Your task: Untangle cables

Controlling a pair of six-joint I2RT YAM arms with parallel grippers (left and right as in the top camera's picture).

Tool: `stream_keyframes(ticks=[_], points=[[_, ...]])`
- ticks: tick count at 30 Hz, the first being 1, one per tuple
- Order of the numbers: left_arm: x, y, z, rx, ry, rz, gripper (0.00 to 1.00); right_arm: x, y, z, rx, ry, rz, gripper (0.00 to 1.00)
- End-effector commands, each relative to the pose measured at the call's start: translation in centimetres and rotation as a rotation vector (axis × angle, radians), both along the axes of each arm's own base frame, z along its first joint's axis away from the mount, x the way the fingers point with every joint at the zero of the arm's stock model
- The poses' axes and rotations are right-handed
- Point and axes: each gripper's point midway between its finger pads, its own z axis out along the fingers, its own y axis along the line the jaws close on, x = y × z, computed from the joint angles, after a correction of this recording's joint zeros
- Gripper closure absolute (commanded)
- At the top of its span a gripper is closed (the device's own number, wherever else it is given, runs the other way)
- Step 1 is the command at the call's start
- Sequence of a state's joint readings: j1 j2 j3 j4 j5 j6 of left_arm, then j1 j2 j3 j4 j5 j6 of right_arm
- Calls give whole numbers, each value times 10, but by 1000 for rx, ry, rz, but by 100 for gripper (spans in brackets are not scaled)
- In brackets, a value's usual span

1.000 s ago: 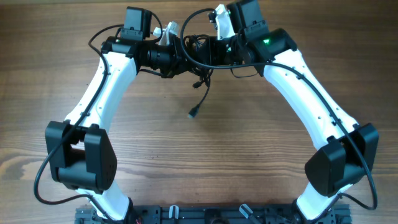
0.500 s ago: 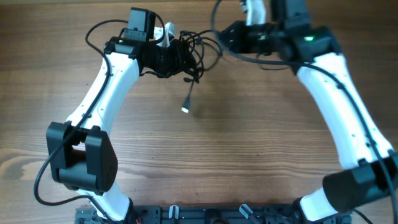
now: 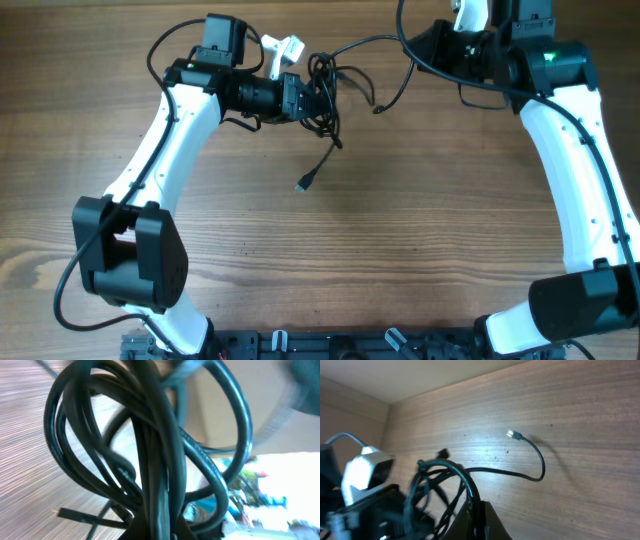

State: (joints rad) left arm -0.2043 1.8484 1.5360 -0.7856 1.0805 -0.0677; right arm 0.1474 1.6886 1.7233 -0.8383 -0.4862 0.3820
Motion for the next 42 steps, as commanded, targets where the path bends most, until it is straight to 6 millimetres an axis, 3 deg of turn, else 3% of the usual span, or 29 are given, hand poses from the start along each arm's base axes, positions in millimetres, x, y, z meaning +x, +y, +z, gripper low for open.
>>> stream_keyframes(ticks=[1,3,4,6,8,14,17,22,32,36,40,42], points=[[-23,-10,44,-268,-120,-181,96,6,0,-14,-50,18,-4,96],[-20,-8,40,-247,-123,-168,96,6,1,-20,-73,11,36,56],[-17,-7,36,-223,-122,-155,96,5,2,-19,-69,11,47,42],[-9,-4,22,-133,-89,-97,96,-1,12,-14,-38,-8,118,23],[3,4,2,-10,-23,2,96,-9,24,-10,4,-11,187,16],[26,28,-32,200,175,277,96,-27,71,-21,-67,0,248,18],[26,27,-31,191,220,300,96,-34,91,-31,-98,22,258,20],[22,22,-26,153,243,279,96,-35,115,-64,-118,83,309,36],[19,19,-22,125,252,258,96,1,121,-95,-154,41,263,49],[17,17,-19,108,253,243,96,11,116,-115,-182,80,201,63],[17,17,-19,108,250,241,96,16,107,-126,-224,92,164,93],[18,18,-19,110,230,234,96,21,91,-124,-229,111,103,96]])
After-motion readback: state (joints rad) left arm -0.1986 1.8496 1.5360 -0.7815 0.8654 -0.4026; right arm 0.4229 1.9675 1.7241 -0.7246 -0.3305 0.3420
